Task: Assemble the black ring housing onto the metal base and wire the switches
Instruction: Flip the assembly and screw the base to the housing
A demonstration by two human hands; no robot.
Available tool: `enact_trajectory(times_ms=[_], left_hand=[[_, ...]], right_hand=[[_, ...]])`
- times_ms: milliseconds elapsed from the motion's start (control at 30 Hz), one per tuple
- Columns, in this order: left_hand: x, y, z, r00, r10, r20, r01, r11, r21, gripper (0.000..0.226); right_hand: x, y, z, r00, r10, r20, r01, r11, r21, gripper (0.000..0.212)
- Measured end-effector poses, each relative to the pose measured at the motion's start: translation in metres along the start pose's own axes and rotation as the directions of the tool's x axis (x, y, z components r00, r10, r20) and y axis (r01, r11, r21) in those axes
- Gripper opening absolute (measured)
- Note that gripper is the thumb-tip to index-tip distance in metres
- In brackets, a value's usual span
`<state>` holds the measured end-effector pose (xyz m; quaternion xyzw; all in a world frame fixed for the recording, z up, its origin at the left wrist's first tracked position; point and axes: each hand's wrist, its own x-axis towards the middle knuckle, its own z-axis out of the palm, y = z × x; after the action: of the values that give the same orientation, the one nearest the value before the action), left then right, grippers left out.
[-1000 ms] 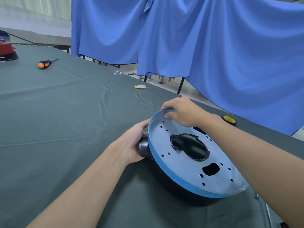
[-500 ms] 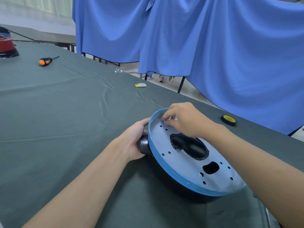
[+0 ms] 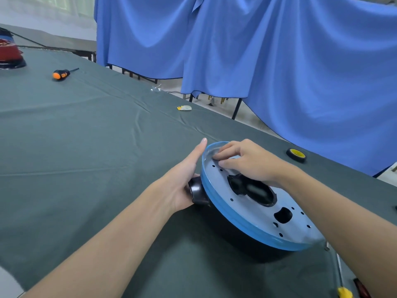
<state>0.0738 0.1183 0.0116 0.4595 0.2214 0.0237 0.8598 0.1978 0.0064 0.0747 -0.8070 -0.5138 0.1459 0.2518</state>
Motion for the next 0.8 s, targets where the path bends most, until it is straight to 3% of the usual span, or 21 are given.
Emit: enact_trajectory(times_ms=[200,333,467,600,733,800], left_hand=[[-0.028,-0.008,0.015,0.990,-0.017,-0.140,0.023,0.999,0.043,0.041],[-0.048,-0.012,0.021,0.990,-0.044,-0.137,0.051,0.997,0.050,0.055],[-0.067,-0.023,0.030,0.996,-0.026,-0.085,0.026,1.000,-0.004,0.068],[-0.076,-0.037,0.036,0.999,-0.034,-0.035,0.031,0.996,-0.080,0.078],[-0.076,-0.046,0.031,0.999,-0.028,-0.021,0.024,0.986,-0.164,0.085],[-0.075,-0.051,0.027,0.999,-0.039,-0.006,0.037,0.980,-0.195,0.080]], right_hand=[[-0.025,-0.008,0.001,0.997,-0.072,0.025,0.074,0.991,-0.109,0.025],[-0.042,-0.021,0.005,0.992,-0.109,-0.068,0.097,0.982,-0.161,0.017],[-0.056,-0.032,0.007,0.974,-0.166,-0.154,0.109,0.940,-0.323,0.011],[-0.066,-0.041,0.008,0.988,-0.129,-0.085,0.081,0.902,-0.425,0.012],[-0.077,-0.048,0.005,0.994,-0.067,-0.081,0.026,0.901,-0.432,0.028],[-0.085,-0.050,0.004,0.997,0.020,-0.071,-0.044,0.934,-0.354,0.053]])
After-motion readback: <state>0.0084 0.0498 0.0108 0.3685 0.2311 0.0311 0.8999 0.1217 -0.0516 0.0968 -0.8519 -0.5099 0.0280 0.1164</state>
